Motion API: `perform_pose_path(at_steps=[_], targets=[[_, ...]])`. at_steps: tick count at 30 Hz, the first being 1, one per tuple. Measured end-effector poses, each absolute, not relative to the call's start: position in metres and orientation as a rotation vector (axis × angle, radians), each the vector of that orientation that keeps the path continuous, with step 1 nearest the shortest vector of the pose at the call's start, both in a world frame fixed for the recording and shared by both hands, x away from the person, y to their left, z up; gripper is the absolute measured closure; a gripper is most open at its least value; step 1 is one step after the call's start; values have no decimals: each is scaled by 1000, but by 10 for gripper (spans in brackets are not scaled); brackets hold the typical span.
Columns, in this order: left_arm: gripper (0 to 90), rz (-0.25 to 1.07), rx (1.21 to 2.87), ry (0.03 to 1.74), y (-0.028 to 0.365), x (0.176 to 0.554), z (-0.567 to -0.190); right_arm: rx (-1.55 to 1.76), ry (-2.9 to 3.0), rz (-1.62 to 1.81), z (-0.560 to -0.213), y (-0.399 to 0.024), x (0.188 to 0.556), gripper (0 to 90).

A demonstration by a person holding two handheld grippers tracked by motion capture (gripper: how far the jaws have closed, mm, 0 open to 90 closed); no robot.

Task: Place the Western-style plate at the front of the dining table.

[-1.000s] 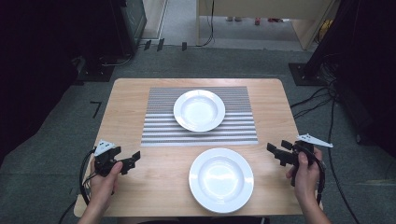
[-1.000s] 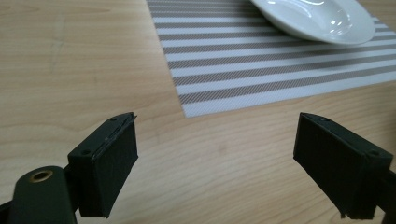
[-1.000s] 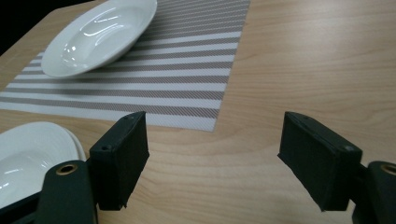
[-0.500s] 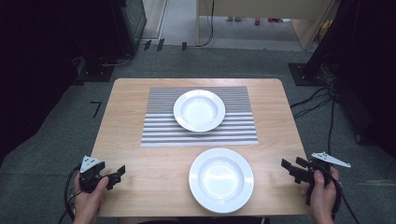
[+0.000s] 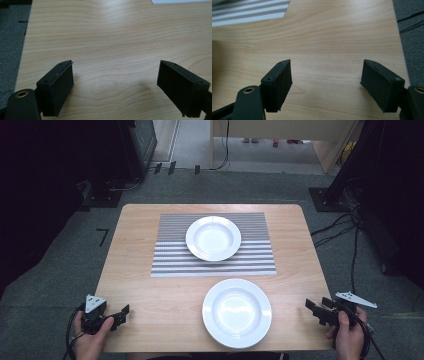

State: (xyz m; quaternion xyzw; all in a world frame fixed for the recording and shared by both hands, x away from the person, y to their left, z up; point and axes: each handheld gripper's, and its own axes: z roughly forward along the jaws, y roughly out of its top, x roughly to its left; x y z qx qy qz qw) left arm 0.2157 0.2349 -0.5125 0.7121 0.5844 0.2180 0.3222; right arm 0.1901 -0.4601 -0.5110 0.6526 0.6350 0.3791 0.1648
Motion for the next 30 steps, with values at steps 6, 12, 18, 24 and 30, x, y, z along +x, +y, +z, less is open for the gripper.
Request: perform_pose_path(at_steps=[6,12,18,24,30], targets=[[136,614,1900,1527,229,215,-515,1812,1862,1005,-516,-446,194,232],[136,642,1915,1516,225,213,-516,1740,1887,937,-519,-436,194,177],[135,654,1901,1507,225,211,-518,1664,1891,824,-523,-423,193,143],[131,659,1896,1503,225,211,-519,1637,1894,849,-526,-425,194,115],[131,661,1888,1512,225,212,-519,1635,1898,848,-526,-425,195,110]])
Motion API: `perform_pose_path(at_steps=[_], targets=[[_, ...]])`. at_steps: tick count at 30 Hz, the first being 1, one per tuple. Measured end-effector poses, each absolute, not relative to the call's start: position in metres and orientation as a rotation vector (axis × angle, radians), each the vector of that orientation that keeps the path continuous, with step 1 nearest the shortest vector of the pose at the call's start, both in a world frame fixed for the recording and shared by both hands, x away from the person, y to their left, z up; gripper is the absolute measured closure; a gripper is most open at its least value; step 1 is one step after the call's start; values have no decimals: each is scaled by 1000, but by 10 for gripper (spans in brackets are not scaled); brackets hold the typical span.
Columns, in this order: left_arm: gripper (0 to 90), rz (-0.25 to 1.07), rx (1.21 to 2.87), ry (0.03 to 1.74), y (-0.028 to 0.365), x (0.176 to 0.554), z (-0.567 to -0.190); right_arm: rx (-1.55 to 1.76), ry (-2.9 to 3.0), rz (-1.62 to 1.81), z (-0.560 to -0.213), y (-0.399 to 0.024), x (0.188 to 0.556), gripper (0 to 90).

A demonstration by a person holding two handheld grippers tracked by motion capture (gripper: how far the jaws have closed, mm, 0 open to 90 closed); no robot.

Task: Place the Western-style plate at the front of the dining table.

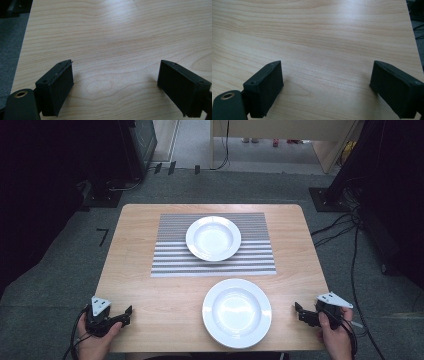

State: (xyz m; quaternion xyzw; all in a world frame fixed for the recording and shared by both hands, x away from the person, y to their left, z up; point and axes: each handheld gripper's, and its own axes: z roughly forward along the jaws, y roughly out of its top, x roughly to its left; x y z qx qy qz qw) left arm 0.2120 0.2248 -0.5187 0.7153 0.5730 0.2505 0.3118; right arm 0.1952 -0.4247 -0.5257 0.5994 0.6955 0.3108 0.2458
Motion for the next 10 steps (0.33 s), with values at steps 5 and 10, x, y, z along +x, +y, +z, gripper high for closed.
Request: perform_pose_path(at_steps=[5,10], targets=[[131,661,1887,1513,225,212,-519,1637,1897,848,-526,-425,195,110],[132,660,1891,1509,225,212,-519,1636,1898,848,-526,-425,195,110]])
